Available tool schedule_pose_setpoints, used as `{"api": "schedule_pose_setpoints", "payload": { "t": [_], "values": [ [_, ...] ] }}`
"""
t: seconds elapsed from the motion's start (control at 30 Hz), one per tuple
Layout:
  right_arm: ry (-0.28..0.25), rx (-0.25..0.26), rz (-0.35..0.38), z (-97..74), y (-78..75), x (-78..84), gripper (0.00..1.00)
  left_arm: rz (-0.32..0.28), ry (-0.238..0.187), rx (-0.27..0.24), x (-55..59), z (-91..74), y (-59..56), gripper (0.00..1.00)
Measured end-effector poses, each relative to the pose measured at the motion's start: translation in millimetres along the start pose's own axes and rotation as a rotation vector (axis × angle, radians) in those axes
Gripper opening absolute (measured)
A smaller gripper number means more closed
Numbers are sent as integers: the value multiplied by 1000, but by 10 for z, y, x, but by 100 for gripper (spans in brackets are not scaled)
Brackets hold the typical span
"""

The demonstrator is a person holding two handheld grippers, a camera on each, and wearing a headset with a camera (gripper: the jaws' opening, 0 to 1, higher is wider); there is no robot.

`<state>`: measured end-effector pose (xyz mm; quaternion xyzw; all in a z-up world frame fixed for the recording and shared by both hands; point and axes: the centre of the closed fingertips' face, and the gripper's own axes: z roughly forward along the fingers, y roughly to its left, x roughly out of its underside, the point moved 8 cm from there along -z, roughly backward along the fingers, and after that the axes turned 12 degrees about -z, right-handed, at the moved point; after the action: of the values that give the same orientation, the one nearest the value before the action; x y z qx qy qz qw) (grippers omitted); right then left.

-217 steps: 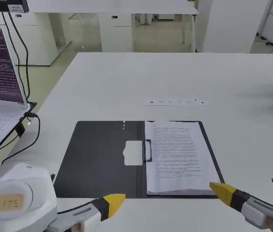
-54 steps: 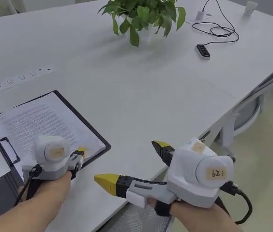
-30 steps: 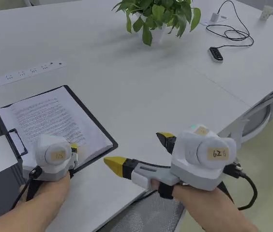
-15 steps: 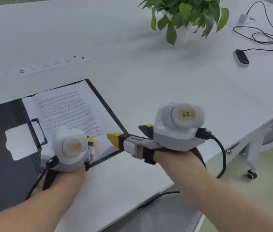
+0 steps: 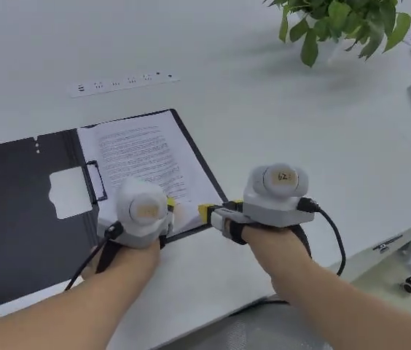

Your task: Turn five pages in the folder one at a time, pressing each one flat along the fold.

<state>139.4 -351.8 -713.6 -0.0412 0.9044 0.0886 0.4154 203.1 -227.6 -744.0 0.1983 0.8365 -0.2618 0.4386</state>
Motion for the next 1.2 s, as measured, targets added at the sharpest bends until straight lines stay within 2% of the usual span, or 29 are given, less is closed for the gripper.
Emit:
{"api": "schedule_pose_setpoints", "payload": {
  "t": [0.1, 0.23, 0.4, 0.67, 0.83, 0.93, 1.0, 1.07, 1.13, 1.2],
  "values": [
    [12, -2, 0, 41, -13, 22, 24, -5, -1, 0, 0, -1, 1, 2],
    [2, 16, -8, 52, -54, 10, 14, -2, -3, 0, 1, -3, 2, 2],
    [26, 42, -4, 62, -118, 39, 0, -6, -5, -4, 3, -4, -1, 2],
    [-11, 34, 57, 8, -101, 2, 0, -8, -2, -3, -2, -1, -2, 2],
    [-40, 19, 74, -44, -50, -55, 0, -36, 6, -5, -3, -26, -1, 3],
    [-59, 16, 85, -75, -17, -78, 0, -98, 3, 12, 23, -92, 5, 5],
    [-73, 12, 82, -96, 17, -97, 0, -200, -5, 42, 42, -145, 4, 8],
    [-85, 11, 89, -117, 37, -118, 0, -262, 14, 43, 53, -224, 24, 11],
    [-101, 9, 107, -142, 69, -147, 0, -236, 25, 44, 47, -289, 41, 15],
    [-120, 1, 123, -174, 115, -182, 0, -193, 60, 54, 53, -403, 59, 21]
  ]
}}
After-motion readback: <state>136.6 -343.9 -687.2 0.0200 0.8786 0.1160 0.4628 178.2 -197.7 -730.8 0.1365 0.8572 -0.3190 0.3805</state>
